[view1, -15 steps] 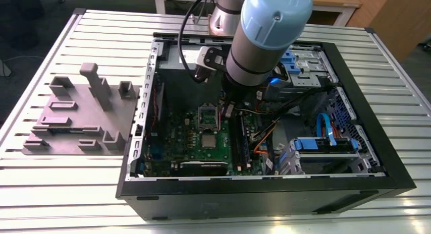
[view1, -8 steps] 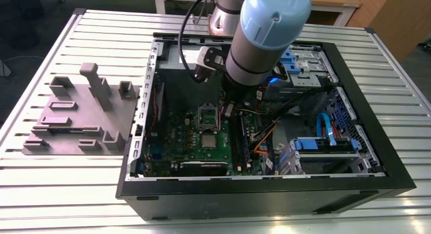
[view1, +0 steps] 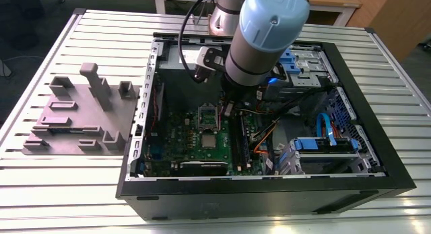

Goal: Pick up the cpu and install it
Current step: 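Close the cpu cover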

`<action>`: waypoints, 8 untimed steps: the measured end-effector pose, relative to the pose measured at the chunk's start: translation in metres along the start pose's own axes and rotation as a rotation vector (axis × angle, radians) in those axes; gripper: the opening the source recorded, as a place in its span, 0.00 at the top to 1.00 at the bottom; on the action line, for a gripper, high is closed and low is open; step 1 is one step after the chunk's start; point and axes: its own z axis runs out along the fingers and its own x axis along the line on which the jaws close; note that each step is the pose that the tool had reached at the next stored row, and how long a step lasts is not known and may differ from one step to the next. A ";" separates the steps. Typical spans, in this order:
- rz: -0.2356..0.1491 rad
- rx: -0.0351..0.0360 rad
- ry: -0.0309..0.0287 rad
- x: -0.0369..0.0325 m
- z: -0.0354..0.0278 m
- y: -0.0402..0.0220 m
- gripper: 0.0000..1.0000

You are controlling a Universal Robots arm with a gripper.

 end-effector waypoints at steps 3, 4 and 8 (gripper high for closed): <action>0.000 -0.0011 -0.0033 0.0001 0.0013 0.0006 0.90; 0.000 -0.0014 -0.0039 0.0001 0.0017 0.0009 0.90; -0.001 -0.0025 -0.0071 0.0001 0.0036 0.0017 0.90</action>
